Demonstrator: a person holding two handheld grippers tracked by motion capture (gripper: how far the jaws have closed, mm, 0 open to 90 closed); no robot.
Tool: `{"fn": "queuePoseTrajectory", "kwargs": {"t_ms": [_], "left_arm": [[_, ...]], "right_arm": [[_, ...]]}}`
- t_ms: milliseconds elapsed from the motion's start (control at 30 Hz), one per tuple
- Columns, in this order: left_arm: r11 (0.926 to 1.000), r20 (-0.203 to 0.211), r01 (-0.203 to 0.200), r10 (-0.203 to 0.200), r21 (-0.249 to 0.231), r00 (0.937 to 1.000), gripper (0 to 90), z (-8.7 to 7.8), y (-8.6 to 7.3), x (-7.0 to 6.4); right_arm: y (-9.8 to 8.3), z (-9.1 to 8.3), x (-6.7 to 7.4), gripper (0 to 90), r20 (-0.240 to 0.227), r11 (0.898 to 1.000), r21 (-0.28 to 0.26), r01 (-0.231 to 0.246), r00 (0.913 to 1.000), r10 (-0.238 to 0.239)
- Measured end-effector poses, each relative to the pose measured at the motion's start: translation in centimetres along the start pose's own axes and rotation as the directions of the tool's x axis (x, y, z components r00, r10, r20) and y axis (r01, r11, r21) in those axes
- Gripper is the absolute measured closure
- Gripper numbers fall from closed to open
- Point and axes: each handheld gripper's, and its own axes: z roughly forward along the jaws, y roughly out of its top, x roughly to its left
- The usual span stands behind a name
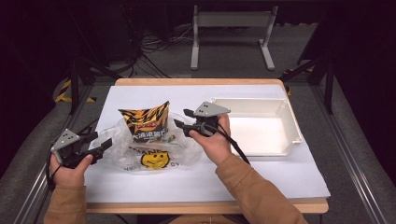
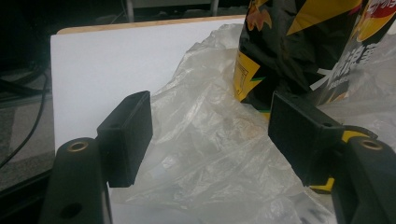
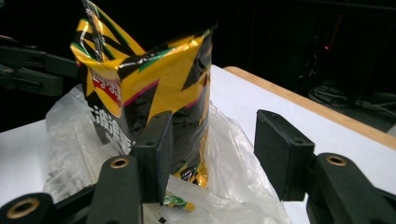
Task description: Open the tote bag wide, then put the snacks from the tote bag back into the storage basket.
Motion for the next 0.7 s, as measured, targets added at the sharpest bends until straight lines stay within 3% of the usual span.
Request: {"fn": "queuePoseTrajectory", "kwargs": {"t_ms": [200, 367, 567, 600, 700], "left_arm": [[1.0000, 0.012, -0.007, 0.007, 0.005, 0.9999, 31.1, 0.0, 0.1, 0.1], [1.0000, 0.018, -0.008, 0.008, 0.003, 0.9998, 30.6, 0.0, 0.1, 0.0], [1.0000, 0.015, -0.009, 0.009, 0.003, 0.9999, 30.1, 0.0, 0.1, 0.0], [1.0000, 0.014, -0.009, 0.008, 0.003, 0.9999, 29.9, 0.0, 0.1, 0.0], [0.9999, 0.018, -0.011, 0.011, 0.012, 0.9998, 29.5, 0.1, 0.0, 0.0]], "right_arm": [[0.9, -0.3, -0.6, 41.9, -0.073, 1.000, -0.004, -0.007, 0.9973, 0.007], [2.0, -0.1, -0.6, 34.1, -0.139, 1.000, 0.001, -0.011, 0.9902, 0.011], [2.7, 0.8, -1.1, 27.8, -0.182, 0.999, 0.025, -0.024, 0.9828, 0.028], [3.0, 1.2, -1.3, 25.6, -0.229, 0.999, 0.033, -0.041, 0.9723, 0.047], [3.4, 1.8, -1.5, 23.6, -0.257, 0.999, 0.035, -0.039, 0.9653, 0.046]]}}
